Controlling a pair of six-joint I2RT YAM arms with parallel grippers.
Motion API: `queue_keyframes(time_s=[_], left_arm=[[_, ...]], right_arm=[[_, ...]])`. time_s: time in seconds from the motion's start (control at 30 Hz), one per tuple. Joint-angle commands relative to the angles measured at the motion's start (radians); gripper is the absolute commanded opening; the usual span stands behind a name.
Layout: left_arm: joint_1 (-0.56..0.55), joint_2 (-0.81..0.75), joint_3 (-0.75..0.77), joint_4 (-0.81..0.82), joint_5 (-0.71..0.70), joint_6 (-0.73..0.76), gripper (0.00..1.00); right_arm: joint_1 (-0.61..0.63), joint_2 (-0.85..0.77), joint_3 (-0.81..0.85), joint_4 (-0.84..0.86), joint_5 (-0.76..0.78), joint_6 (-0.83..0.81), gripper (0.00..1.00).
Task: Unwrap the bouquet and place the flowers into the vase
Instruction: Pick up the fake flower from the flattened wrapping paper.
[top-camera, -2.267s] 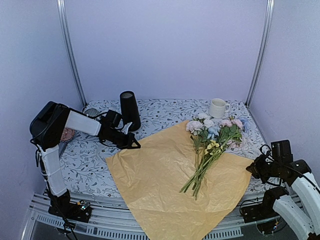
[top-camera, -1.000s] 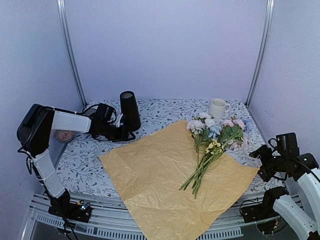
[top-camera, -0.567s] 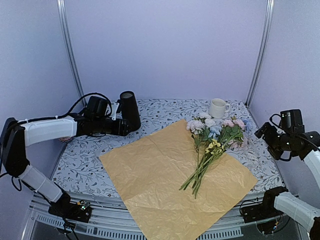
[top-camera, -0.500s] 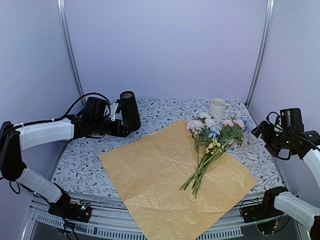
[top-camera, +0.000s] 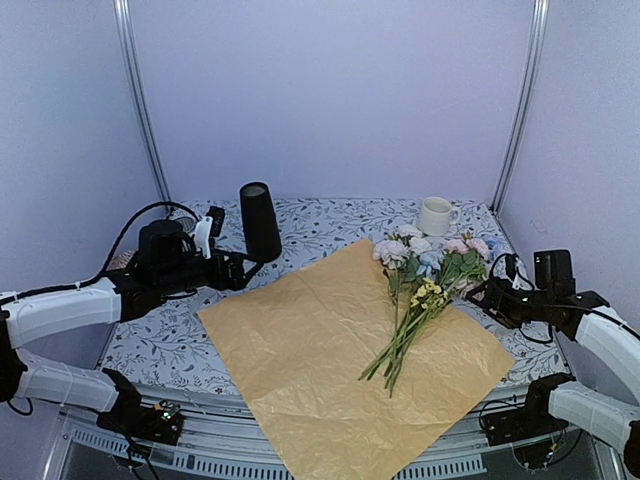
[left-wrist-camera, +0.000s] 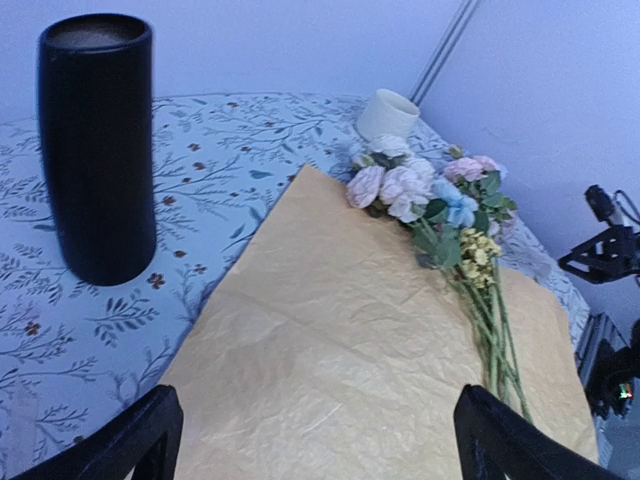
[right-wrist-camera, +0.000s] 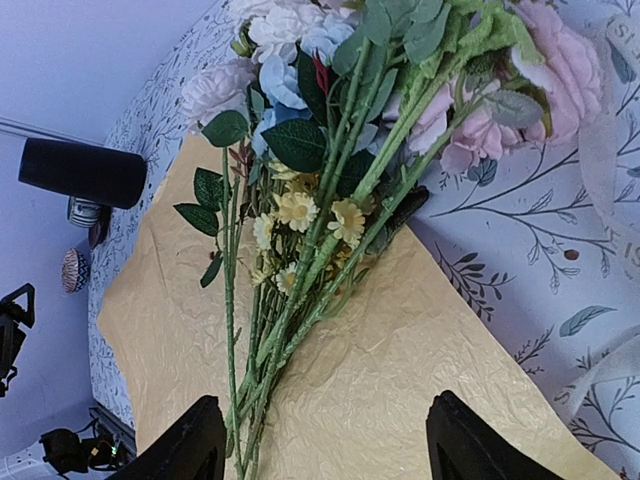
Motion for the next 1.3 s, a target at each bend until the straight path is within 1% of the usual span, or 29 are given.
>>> queue_keyframes(time_s=[0.0, 0.13, 0.2, 0.33, 0.43, 0.53, 0.73, 0.8, 0.9, 1.03, 1.17, 1.27], left_arm=[[-0.088, 0.035, -0.003, 0.18, 0.045, -0.02, 0.95], [-0.181, 0.123, -0.009, 0.293, 0.034, -0.037, 0.88], [-0.225, 0.187, 0.002, 0.345, 0.05, -0.052, 0.86], [-0.351, 0.315, 0.054, 0.418, 0.015, -0.065, 0.85], [-0.423, 0.376, 0.083, 0.426, -0.092, -0.041, 0.87], [-0.451, 0.386, 0.081, 0.426, -0.19, -0.021, 0.9], [-0.451, 0.312, 0.033, 0.413, -0.297, 0.024, 0.96], [-0.447, 0.284, 0.021, 0.393, -0.34, 0.036, 0.98], [-0.434, 0.255, 0.008, 0.361, -0.382, 0.045, 0.98], [-0.374, 0.218, -0.009, 0.332, -0.353, 0.039, 0.98], [-0.287, 0.17, -0.027, 0.311, -0.258, 0.023, 0.98], [-0.236, 0.144, -0.036, 0.303, -0.228, 0.029, 0.98]], right_arm=[[-0.002, 0.013, -0.089, 0.189, -0.064, -0.009, 0.67], [-0.001, 0.056, -0.139, 0.348, -0.171, -0.022, 0.57], [0.005, 0.076, -0.138, 0.394, -0.198, -0.035, 0.56], [0.043, 0.073, -0.104, 0.43, -0.152, -0.055, 0.57], [0.083, 0.07, -0.082, 0.459, -0.116, -0.049, 0.57], [0.128, 0.098, -0.055, 0.471, -0.079, -0.022, 0.56], [0.291, 0.233, 0.026, 0.443, 0.08, 0.026, 0.52], [0.324, 0.305, 0.059, 0.439, 0.108, 0.04, 0.51], [0.351, 0.39, 0.117, 0.43, 0.149, 0.044, 0.5], [0.399, 0.481, 0.181, 0.441, 0.181, 0.055, 0.5], [0.443, 0.556, 0.222, 0.445, 0.217, 0.088, 0.49], [0.457, 0.601, 0.234, 0.451, 0.229, 0.128, 0.48]])
